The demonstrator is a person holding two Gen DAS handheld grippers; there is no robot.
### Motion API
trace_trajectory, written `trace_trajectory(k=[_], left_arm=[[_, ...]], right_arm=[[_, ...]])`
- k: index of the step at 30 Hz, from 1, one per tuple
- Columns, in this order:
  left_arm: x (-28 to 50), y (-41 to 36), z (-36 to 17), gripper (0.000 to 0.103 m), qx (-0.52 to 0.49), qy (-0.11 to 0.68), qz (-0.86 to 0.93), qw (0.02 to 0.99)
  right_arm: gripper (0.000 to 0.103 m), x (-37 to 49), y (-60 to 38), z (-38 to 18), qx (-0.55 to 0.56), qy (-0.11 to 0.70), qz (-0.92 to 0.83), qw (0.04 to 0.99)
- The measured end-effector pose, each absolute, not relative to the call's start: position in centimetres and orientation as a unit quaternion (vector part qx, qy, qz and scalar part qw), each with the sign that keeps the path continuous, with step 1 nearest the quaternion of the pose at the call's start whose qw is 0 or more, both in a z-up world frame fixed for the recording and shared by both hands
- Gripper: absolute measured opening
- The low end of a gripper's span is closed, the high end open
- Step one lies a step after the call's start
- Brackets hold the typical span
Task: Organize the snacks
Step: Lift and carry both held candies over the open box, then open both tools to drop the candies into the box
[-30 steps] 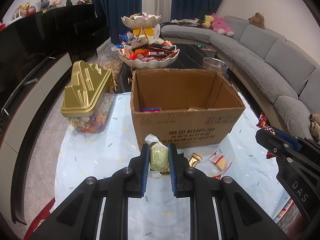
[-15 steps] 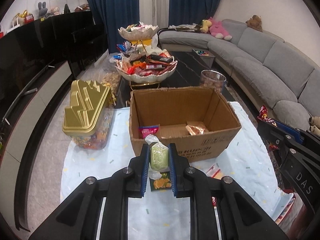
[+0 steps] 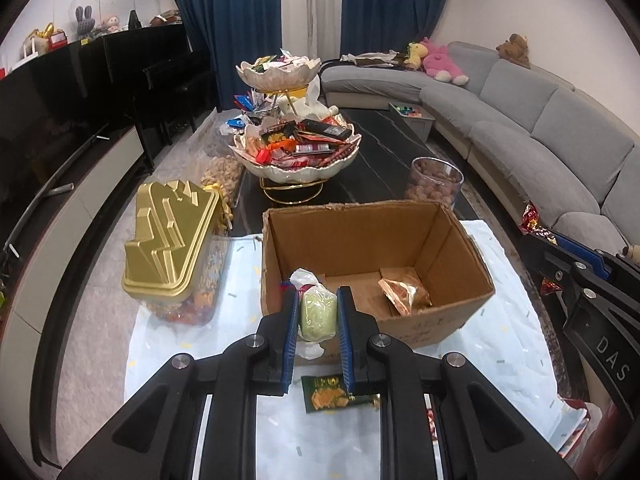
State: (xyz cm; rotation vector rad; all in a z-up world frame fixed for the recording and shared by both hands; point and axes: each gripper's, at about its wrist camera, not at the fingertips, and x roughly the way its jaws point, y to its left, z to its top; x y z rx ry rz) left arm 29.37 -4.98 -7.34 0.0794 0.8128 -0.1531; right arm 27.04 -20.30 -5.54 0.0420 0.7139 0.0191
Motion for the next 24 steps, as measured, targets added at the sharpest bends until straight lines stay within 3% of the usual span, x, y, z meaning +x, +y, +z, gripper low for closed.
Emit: trace_trajectory(k=[24], left_arm=[[36.0,-5.6,-10.5,0.02,0.042,0.415,-0.074,0.906]], right_arm=[[0.019,33.8,-20.0,-8.7,0.019,0.38,0.019,0.925]])
